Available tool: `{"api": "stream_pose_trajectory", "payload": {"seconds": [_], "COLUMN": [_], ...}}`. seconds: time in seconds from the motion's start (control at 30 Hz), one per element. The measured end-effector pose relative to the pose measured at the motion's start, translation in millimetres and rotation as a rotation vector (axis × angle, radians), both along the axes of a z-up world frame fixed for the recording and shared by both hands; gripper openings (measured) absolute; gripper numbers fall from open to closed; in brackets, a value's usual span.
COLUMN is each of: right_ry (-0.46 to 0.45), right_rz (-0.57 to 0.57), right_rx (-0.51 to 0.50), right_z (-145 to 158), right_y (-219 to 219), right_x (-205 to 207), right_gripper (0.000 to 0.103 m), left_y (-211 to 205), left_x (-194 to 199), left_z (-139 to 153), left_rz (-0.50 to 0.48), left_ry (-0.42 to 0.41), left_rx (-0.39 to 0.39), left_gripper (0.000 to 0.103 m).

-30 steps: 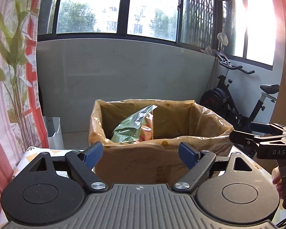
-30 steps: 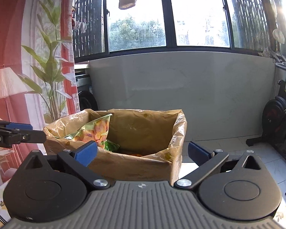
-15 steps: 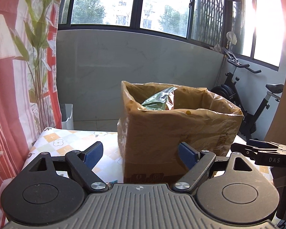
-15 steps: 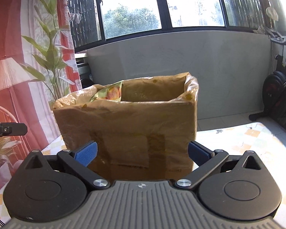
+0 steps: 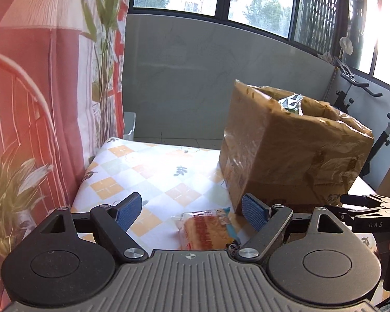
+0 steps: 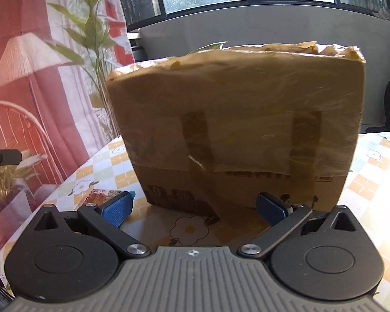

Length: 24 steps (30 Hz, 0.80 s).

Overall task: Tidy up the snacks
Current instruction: 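Lower both grippers beside the box toward the bread bag, then close left gripper on the panda-printed bread bag while right gripper also grips it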

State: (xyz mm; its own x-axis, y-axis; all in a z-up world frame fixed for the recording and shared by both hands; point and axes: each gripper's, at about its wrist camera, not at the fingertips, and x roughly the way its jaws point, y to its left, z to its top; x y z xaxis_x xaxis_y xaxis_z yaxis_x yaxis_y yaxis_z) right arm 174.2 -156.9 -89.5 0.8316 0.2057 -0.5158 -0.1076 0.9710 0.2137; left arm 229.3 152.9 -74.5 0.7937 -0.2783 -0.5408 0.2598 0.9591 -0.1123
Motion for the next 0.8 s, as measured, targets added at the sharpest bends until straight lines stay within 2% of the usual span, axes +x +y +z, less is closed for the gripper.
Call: {"api": "stream_pose_trajectory", "payload": {"seconds": [0.17, 0.33, 0.43, 0.5, 0.57, 0.63, 0.67, 0.73, 0.8], "right_ry": [0.055, 0.102, 0.119, 0.129, 0.143, 0.15, 0.151, 0.156, 0.17], "right_rz": [0.053, 0.067, 0.06, 0.06, 0.067, 0.078, 0.086, 0.112, 0.146], "right_rx": [-0.001, -0.011, -0.016, -0.022, -0.027, -0.027, -0.026, -0.024, -0.019], "right_z": [-14.0, -25.7, -31.2, -34.3, -37.8, -40.1, -41.4, -44.1, -47.8], "right_y": [14.9, 18.3, 15.0, 12.1, 9.9, 8.8, 8.8, 11.2, 15.8], "right_x": [16.6, 26.2, 26.3, 26.5, 26.8, 25.8, 24.9, 23.0, 20.9], "right_gripper": [0.103, 0.101, 0.1, 0.1, 0.098, 0.097, 0.096, 0.095, 0.095], "left_y": [13.0, 3.6, -4.5, -13.8, -22.4, -28.6, -31.9, -41.3, -56.8], "left_x": [23.2, 55.5, 68.0, 73.9, 76.4, 71.0, 68.1, 62.2, 54.2], "left_z": [-29.1, -64.3, -77.2, -86.0, -93.4, -95.3, -96.6, -97.6, -96.8], "left_rz": [0.014, 0.018, -0.017, -0.056, -0.086, -0.104, -0.13, -0.172, -0.194], "left_ry": [0.055, 0.142, 0.182, 0.222, 0.257, 0.257, 0.273, 0.296, 0.292], "left_rx": [-0.043, -0.064, -0.115, -0.118, -0.116, -0.136, -0.164, -0.193, -0.167], "left_gripper": [0.079, 0.071, 0.071, 0.07, 0.053, 0.05, 0.044, 0.042, 0.042]}}
